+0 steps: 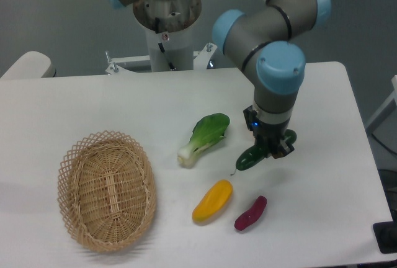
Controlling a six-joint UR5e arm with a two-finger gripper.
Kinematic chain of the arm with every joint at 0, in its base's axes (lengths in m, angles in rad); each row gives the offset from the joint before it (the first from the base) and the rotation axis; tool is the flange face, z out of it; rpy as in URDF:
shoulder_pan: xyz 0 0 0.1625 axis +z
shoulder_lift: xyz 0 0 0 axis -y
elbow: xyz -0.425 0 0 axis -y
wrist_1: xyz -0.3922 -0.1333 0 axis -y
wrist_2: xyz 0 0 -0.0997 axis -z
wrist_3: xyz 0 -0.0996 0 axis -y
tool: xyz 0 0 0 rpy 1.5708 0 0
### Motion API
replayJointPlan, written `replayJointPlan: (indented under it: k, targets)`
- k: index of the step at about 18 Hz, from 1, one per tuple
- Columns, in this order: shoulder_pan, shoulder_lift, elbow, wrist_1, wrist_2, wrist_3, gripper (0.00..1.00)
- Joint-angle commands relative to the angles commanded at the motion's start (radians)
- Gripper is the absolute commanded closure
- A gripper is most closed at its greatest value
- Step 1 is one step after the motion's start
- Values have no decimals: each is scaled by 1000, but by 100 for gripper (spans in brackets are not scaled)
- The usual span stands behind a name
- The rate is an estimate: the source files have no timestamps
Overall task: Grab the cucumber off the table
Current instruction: 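Lift the grasped cucumber up off the table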
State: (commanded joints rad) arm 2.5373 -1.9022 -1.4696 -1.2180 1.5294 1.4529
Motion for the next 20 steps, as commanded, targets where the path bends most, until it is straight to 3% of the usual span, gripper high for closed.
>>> replayJointPlan:
  k: [20]
  targets:
    - [11,-6,34,0,-43,-68,79]
